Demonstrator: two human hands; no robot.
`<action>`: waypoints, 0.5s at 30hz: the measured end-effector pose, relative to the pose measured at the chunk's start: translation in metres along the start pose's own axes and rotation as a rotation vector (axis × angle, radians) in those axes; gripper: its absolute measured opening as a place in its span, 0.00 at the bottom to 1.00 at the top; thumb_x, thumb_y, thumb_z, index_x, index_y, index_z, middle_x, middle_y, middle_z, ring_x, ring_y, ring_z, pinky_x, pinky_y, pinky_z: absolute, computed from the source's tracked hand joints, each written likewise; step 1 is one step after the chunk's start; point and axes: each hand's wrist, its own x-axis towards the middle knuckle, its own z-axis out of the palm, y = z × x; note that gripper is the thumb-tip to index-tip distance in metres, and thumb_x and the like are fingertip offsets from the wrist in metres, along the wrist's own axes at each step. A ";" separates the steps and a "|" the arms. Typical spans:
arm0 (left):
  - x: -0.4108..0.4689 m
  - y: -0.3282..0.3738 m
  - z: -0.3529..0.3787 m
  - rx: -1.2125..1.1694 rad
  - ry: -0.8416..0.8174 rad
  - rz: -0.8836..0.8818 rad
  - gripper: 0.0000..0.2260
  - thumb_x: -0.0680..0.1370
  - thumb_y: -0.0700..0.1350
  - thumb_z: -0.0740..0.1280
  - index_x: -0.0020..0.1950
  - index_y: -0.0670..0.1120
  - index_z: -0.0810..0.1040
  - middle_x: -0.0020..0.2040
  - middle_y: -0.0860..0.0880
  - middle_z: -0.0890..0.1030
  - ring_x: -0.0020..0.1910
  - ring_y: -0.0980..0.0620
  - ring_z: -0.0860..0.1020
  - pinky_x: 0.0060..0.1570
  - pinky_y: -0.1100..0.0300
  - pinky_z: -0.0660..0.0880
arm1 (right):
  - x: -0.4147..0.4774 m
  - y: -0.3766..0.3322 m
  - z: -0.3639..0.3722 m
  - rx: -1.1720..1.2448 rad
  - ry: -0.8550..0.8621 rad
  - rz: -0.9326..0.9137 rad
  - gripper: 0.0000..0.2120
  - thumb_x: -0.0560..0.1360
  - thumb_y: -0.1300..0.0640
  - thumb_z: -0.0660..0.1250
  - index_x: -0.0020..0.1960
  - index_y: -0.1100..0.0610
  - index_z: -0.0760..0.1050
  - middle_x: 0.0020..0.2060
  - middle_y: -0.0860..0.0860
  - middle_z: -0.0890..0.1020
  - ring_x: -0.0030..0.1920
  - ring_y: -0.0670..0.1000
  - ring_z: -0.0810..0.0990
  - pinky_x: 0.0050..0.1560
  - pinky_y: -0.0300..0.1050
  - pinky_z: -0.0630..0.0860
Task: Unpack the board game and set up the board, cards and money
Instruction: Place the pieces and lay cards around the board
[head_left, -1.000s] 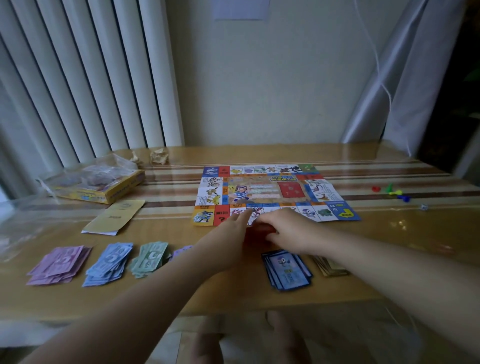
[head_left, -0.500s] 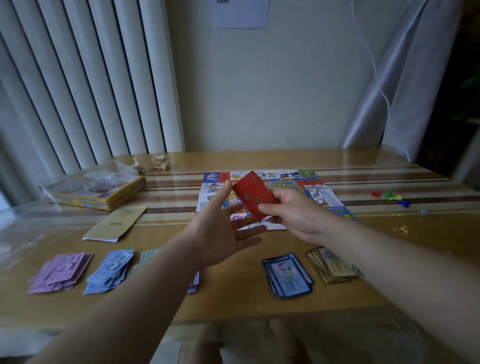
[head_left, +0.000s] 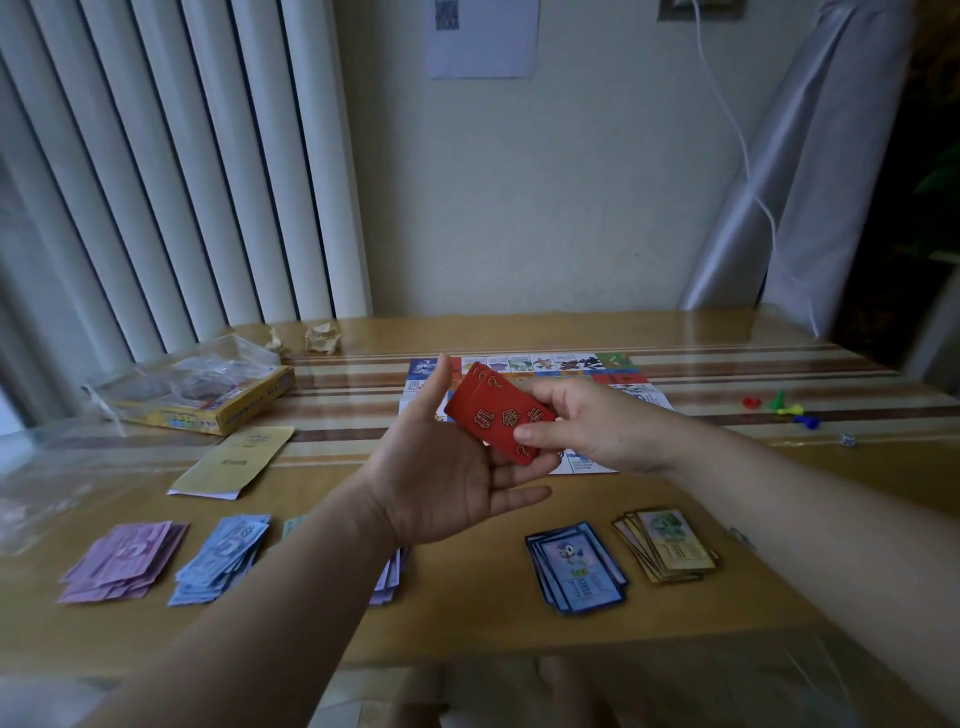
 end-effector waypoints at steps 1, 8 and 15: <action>-0.001 0.001 0.000 -0.007 -0.016 0.000 0.38 0.71 0.71 0.53 0.64 0.41 0.77 0.53 0.42 0.80 0.50 0.46 0.80 0.61 0.48 0.72 | 0.000 0.000 -0.001 0.001 0.003 0.004 0.16 0.78 0.63 0.63 0.64 0.51 0.71 0.54 0.51 0.82 0.55 0.48 0.81 0.61 0.44 0.75; 0.001 -0.003 0.012 0.022 0.027 0.117 0.29 0.74 0.65 0.56 0.60 0.45 0.78 0.49 0.46 0.80 0.47 0.50 0.79 0.59 0.51 0.73 | -0.001 -0.008 -0.005 -0.098 0.045 0.012 0.13 0.79 0.62 0.63 0.63 0.54 0.73 0.54 0.51 0.83 0.56 0.49 0.80 0.65 0.51 0.72; 0.009 -0.007 0.019 0.046 0.108 0.141 0.30 0.75 0.68 0.50 0.55 0.48 0.81 0.50 0.47 0.82 0.48 0.52 0.78 0.54 0.52 0.74 | -0.009 -0.013 0.003 -0.403 0.163 -0.013 0.15 0.80 0.55 0.60 0.66 0.51 0.67 0.51 0.50 0.79 0.48 0.47 0.80 0.53 0.48 0.76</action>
